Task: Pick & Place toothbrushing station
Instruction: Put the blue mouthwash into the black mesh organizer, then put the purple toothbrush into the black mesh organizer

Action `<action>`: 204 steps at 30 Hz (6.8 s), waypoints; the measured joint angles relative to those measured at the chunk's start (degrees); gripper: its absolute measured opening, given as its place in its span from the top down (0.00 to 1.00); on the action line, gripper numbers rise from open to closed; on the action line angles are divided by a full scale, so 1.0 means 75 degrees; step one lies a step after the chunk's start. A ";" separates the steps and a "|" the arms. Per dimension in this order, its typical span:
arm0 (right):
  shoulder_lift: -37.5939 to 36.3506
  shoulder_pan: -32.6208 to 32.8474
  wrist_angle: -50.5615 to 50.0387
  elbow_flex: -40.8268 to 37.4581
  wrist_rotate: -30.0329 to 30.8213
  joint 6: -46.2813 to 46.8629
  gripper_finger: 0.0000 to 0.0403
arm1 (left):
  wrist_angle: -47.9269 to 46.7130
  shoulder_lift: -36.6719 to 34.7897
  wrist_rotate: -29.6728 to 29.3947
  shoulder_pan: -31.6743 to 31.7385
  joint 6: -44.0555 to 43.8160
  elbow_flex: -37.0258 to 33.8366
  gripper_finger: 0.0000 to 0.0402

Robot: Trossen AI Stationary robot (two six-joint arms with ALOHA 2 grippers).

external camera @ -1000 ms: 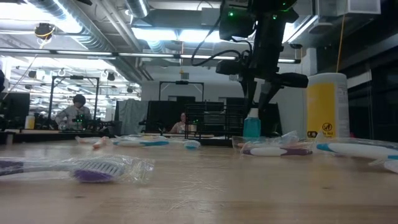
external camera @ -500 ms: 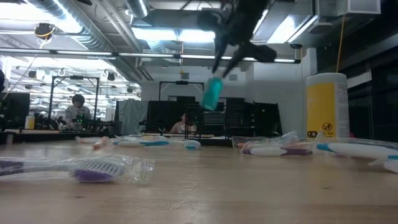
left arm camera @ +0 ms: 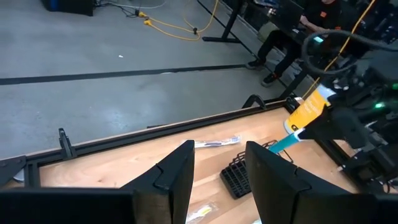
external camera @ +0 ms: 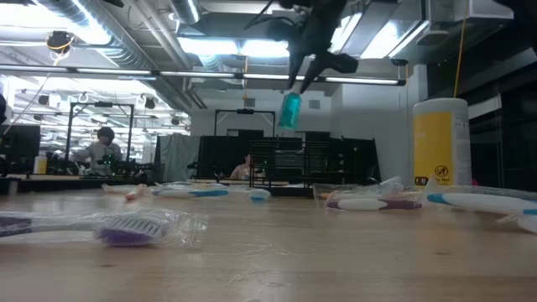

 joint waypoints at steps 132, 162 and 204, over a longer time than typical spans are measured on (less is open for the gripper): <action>0.1279 0.0073 -0.0090 0.0175 0.1070 -0.0693 0.67 | -0.0006 -0.0452 -0.0049 -0.0003 0.0208 0.0003 0.65; 0.1045 0.0041 0.0078 0.0152 0.1532 -0.1141 0.67 | -0.0006 -0.0449 -0.0122 0.0000 0.0201 0.0003 0.65; 0.1038 0.0073 -0.0573 0.0172 0.1725 -0.1397 0.67 | -0.0006 -0.0449 -0.0125 0.0000 0.0265 0.0003 0.65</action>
